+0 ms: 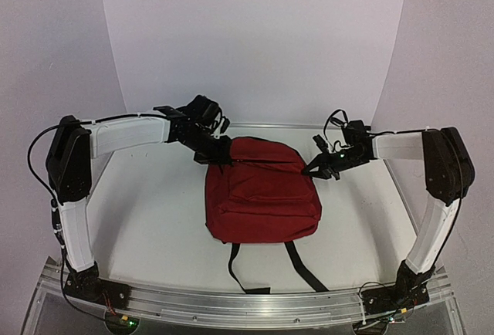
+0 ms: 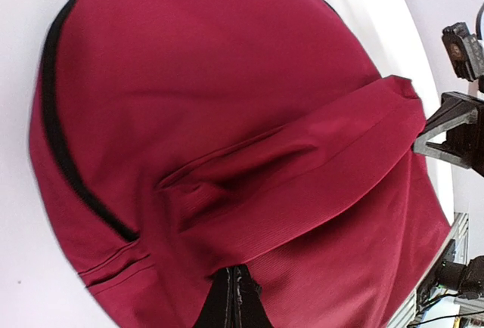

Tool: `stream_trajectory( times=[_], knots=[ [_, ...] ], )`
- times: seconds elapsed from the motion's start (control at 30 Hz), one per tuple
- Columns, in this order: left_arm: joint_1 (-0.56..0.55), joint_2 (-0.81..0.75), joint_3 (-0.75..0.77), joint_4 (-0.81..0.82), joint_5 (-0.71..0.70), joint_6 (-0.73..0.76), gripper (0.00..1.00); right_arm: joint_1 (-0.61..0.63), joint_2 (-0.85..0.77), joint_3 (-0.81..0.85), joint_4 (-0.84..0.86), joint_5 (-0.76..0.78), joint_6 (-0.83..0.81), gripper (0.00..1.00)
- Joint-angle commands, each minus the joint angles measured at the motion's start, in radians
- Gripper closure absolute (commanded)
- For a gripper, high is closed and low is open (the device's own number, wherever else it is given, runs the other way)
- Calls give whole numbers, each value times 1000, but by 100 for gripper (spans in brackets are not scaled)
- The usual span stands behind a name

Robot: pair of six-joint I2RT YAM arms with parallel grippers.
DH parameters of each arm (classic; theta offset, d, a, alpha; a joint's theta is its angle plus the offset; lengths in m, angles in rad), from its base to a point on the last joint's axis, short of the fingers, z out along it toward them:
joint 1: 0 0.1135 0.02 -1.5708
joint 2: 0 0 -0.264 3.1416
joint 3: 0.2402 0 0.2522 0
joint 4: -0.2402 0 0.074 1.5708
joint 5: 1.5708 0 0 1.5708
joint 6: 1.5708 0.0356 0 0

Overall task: Pack the student bag
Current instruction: Zip the student bag at the center of the board.

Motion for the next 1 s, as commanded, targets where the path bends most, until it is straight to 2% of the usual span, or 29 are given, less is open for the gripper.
stream_trajectory(
  times=[0.0,0.37,0.63,0.67,0.73,0.83,0.87,0.93,0.97],
  knots=[
    [50,-97,-73,-2,-68,-24,100,-54,-42,-14,-14,98,-21,100],
    [109,-134,-193,53,-49,-37,100,-61,-49,-19,-27,79,-34,100],
    [106,-145,-223,151,87,-24,99,-28,-67,-27,-38,-2,-54,100],
    [106,-142,-220,142,78,-27,94,-17,-72,-33,-39,-5,-60,100],
    [106,-155,-243,147,62,-53,73,16,-84,-51,-40,-24,-83,100],
    [93,-222,-338,231,69,-113,51,99,-114,-81,-44,-14,-134,100],
    [76,-255,-370,243,56,-122,44,123,-122,-85,-46,-7,-150,97],
    [42,-319,-421,257,22,-124,34,167,-135,-80,-68,-19,-179,82],
    [23,-354,-446,258,15,-123,31,173,-140,-70,-88,-36,-187,70]
  ],
)
